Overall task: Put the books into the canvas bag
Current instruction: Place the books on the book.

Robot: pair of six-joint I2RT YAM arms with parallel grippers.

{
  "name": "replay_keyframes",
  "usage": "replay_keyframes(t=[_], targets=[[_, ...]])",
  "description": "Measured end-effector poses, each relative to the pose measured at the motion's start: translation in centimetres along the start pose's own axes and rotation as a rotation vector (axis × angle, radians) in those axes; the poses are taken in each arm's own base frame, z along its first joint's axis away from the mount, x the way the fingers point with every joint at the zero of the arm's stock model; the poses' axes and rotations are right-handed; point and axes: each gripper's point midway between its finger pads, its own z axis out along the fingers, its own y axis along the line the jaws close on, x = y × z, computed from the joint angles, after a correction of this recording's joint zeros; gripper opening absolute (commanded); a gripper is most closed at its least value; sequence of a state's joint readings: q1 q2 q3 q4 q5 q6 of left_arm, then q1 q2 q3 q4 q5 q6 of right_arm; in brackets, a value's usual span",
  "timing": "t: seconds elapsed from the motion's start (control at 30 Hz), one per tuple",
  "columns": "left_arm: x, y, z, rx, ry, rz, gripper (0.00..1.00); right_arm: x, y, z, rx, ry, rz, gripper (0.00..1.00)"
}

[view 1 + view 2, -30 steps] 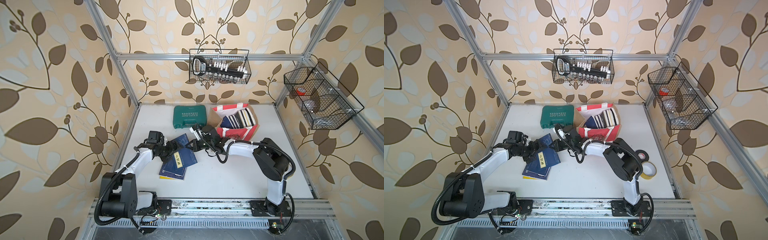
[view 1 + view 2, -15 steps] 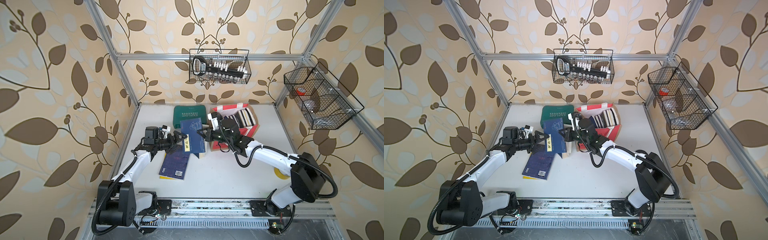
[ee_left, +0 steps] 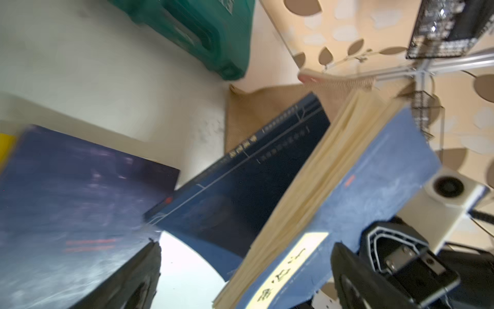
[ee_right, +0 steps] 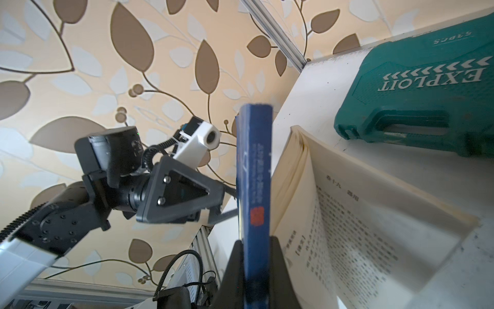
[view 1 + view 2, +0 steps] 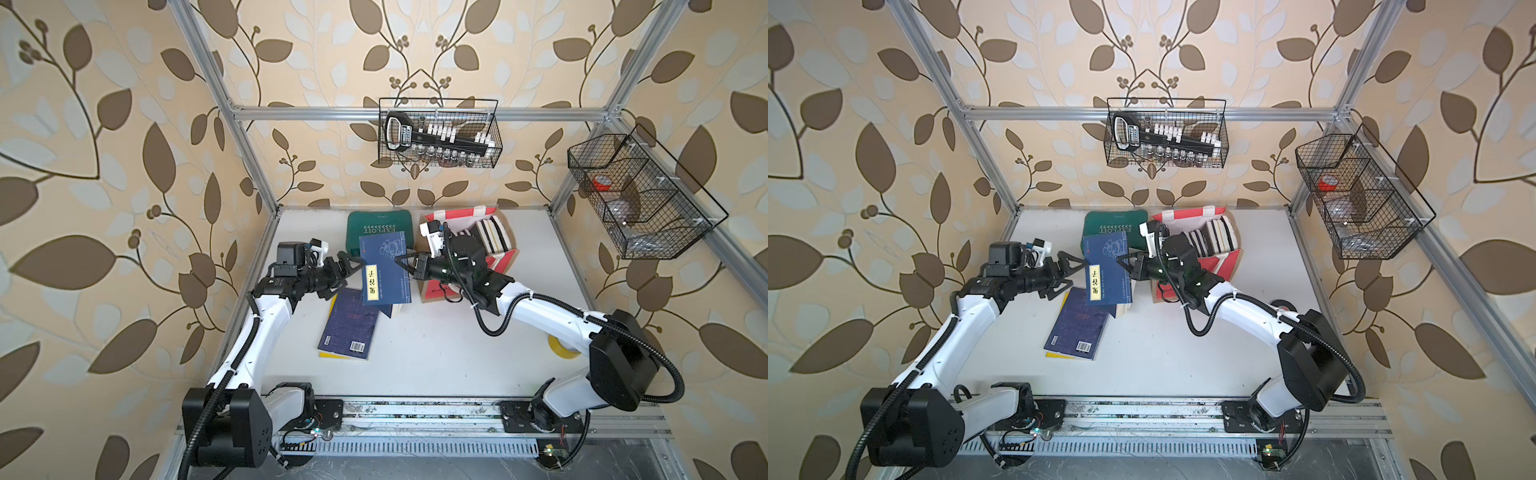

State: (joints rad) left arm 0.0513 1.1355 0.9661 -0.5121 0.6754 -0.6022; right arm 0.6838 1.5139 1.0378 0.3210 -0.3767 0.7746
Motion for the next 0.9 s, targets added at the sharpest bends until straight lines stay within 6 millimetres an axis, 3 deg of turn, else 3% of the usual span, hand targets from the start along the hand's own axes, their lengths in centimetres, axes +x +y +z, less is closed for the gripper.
replay_keyframes(t=[0.13, 0.2, 0.3, 0.43, 0.5, 0.6, 0.8, 0.83, 0.9], targets=[[-4.8, 2.0, -4.9, -0.186, -0.205, -0.020, 0.99, 1.3, 1.8, 0.5, -0.044, 0.023, 0.003, 0.00], [-6.2, 3.4, -6.8, -0.259, -0.281, -0.056, 0.99, 2.4, 3.2, 1.0, -0.082, 0.045, 0.007, 0.00], [-6.5, 5.3, -8.5, -0.327, -0.324, -0.119, 0.99, 4.5, 5.2, 1.8, -0.134, 0.087, 0.024, 0.00], [-6.2, 6.6, -9.0, -0.362, -0.325, -0.160, 0.99, 6.5, 6.1, 2.2, -0.153, 0.108, 0.076, 0.00], [-5.8, 6.8, -8.7, -0.359, -0.312, -0.167, 0.99, 6.9, 4.9, 2.3, -0.116, 0.100, 0.105, 0.00], [-5.2, 7.0, -8.1, -0.339, -0.286, -0.177, 0.99, 7.8, 1.3, 3.8, -0.022, 0.096, 0.137, 0.00], [-3.0, 7.7, -5.9, -0.251, -0.201, -0.204, 0.99, 14.4, -9.7, 7.1, 0.242, 0.178, 0.233, 0.00], [-2.4, 7.9, -5.4, -0.232, -0.179, -0.216, 0.99, 15.7, -11.1, 7.3, 0.275, 0.199, 0.253, 0.00], [-1.4, 8.4, -4.5, -0.204, -0.140, -0.242, 0.99, 16.5, -11.7, 7.4, 0.290, 0.202, 0.263, 0.00]])
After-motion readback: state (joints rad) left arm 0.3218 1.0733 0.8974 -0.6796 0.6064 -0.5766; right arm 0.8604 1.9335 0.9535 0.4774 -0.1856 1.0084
